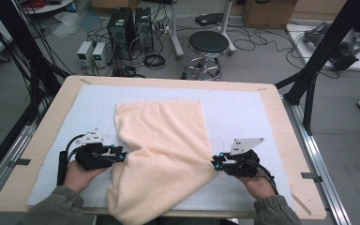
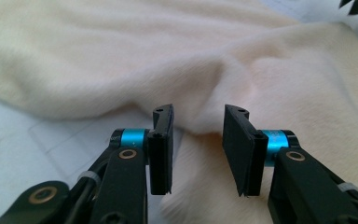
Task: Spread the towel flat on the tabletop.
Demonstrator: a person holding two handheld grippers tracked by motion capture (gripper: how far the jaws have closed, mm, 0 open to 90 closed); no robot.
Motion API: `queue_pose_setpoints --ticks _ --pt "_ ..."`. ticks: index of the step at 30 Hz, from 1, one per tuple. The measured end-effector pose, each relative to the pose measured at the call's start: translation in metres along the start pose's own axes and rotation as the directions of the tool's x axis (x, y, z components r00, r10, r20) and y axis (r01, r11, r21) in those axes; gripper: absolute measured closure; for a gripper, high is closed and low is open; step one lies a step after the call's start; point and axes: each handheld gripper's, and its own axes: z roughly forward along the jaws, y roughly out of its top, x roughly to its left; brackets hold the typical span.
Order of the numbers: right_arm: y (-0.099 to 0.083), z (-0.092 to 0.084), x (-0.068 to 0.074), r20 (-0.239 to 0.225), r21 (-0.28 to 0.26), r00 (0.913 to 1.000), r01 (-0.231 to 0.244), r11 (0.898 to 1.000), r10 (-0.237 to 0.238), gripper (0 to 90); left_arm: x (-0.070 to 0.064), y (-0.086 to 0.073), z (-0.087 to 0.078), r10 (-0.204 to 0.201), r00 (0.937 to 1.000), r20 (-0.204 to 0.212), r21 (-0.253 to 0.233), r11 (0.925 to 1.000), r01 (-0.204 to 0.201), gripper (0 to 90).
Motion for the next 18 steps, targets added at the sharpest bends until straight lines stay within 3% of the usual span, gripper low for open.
queue_pose_setpoints --ticks 4,6,8,11,14,16,18 --pt "0.011 0.0 -0.006 0.041 -0.065 0.9992 -0.001 0.998 0.004 70.6 0.004 -0.004 0.012 0.006 0.9999 -0.009 0.037 0.9993 -0.005 66.2" --pt "0.015 0.004 -0.01 0.047 -0.072 0.9989 -0.001 0.997 0.004 70.5 0.004 -0.001 0.02 0.015 0.9998 -0.011 0.044 0.9989 -0.015 64.9" --pt "0.017 0.016 -0.015 0.035 -0.054 0.9994 -0.007 0.998 0.009 69.4 0.002 0.004 0.029 0.017 0.9998 0.009 0.021 0.9996 -0.017 63.9" --pt "0.017 0.041 -0.019 0.008 0.012 0.9999 -0.015 1.0 0.015 66.9 -0.003 0.01 0.041 0.04 0.9976 0.057 0.037 0.9984 -0.042 59.2" --pt "0.015 0.064 -0.022 -0.007 0.088 1.0 -0.003 0.996 0.003 65.9 -0.008 0.011 0.051 0.066 0.997 0.042 0.073 0.995 -0.068 56.0" --pt "0.014 0.073 -0.024 -0.015 0.107 0.9999 -0.005 0.994 0.007 66.2 -0.01 0.011 0.056 0.074 0.9966 0.038 0.096 0.9924 -0.077 60.6" --pt "0.013 0.074 -0.027 -0.021 0.092 0.9994 -0.027 0.995 0.029 67.0 -0.011 0.01 0.06 0.09 0.9959 0.013 0.114 0.9894 -0.091 71.8"
